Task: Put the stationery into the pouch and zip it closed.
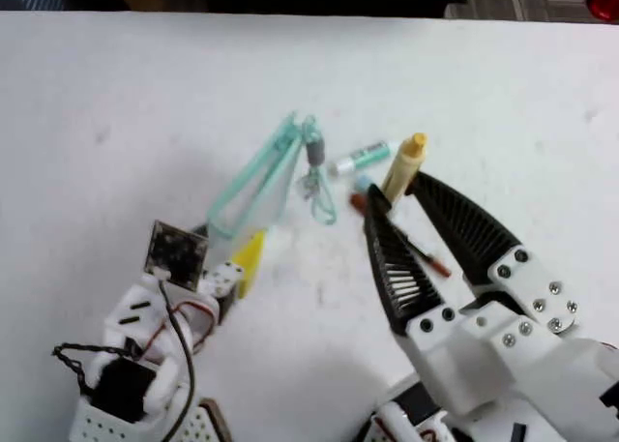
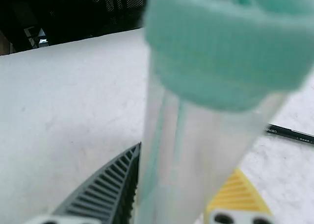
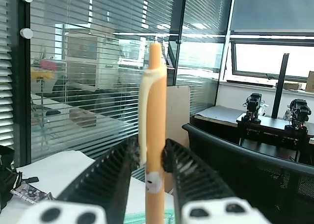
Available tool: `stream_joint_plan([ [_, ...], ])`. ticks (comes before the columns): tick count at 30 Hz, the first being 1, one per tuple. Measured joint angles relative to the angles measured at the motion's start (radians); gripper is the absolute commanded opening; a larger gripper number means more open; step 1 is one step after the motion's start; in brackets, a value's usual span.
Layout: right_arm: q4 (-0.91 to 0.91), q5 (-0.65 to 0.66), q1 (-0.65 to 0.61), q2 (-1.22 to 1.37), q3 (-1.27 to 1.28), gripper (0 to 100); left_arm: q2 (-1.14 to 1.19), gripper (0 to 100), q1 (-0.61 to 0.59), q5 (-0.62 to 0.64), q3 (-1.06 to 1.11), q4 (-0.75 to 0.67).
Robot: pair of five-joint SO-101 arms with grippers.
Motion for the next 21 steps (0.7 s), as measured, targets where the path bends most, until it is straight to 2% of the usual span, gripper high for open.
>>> stream_joint_plan([
  [8,-0.009,0.0,0.0,-0.002,0.087,1.7,0.0,20,0.0,0.0,0.0,0.0],
  [12,-0.118,-0.005,0.0,0.002,0.115,1.7,0.0,21,0.0,0.0,0.0,0.0],
  [16,-0.209,-0.115,0.0,0.0,0.117,1.7,0.0,21,0.0,0.0,0.0,0.0],
  [21,-0.233,-0.252,0.0,0.0,0.118,1.7,0.0,21,0.0,0.0,0.0,0.0],
])
